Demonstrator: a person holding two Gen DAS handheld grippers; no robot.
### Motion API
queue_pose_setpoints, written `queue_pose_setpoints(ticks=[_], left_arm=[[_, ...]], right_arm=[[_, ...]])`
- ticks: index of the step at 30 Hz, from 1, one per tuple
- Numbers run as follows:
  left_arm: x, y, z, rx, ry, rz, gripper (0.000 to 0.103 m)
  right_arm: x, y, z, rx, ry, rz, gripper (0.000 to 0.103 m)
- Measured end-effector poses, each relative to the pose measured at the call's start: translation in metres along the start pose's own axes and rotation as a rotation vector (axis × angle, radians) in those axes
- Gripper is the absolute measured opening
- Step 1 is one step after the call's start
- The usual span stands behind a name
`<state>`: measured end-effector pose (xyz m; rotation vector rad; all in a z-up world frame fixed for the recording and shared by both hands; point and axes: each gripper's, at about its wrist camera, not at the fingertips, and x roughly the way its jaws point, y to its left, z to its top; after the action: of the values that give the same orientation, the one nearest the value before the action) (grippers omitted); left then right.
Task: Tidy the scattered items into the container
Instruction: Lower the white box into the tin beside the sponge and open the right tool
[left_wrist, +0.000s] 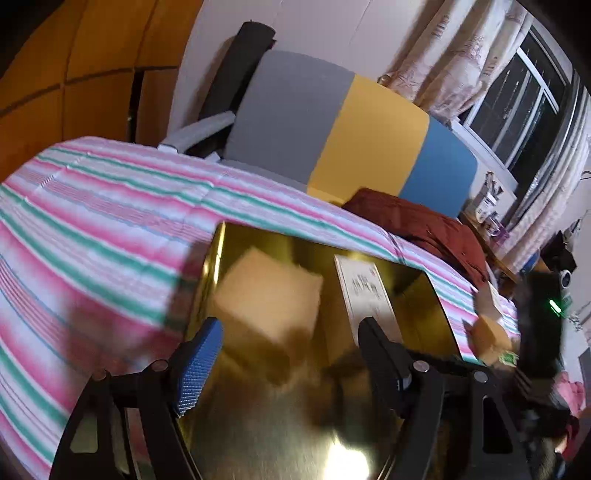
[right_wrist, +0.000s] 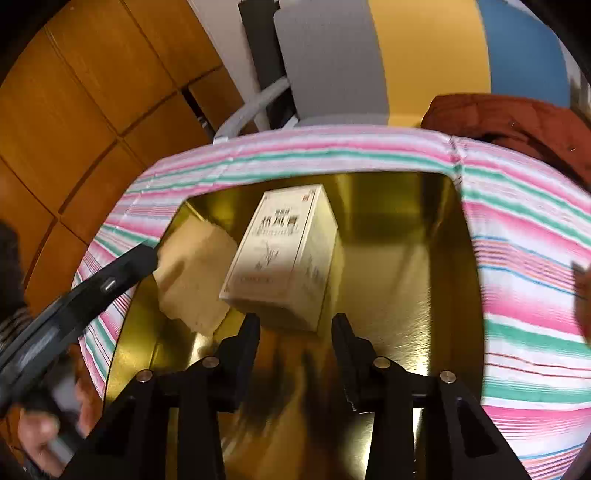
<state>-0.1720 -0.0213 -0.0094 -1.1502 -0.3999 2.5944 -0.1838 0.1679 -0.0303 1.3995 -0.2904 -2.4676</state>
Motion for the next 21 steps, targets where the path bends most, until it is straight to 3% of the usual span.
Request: queue_pose_setpoints(ticks=[3,7,15,21], left_arm=[[0.005,-0.005,-0.011,0.006,0.039,-0.041,0.077],[0.020,-0.010,-0.013,0.013,0.072,-0.019,0.077],[0.039,-0.010,0.002,-0.073,0.138,-0.077,0.077],[0.054,-0.013,0.021,-0.110,0.096,-0.041,0.077]], right_arm=[[0.012,0.000,0.001,0.010,0.008,-0.003,0.034],[0.015,0.002,0.003,0.020,-0.008,0.011,0.034],[-0.002,-0.004,0.002,0.004,-0.060,-0.053,0.034],[-0.007,-0.010,-0.005,0.000,-0.059,-0.073,0.034]])
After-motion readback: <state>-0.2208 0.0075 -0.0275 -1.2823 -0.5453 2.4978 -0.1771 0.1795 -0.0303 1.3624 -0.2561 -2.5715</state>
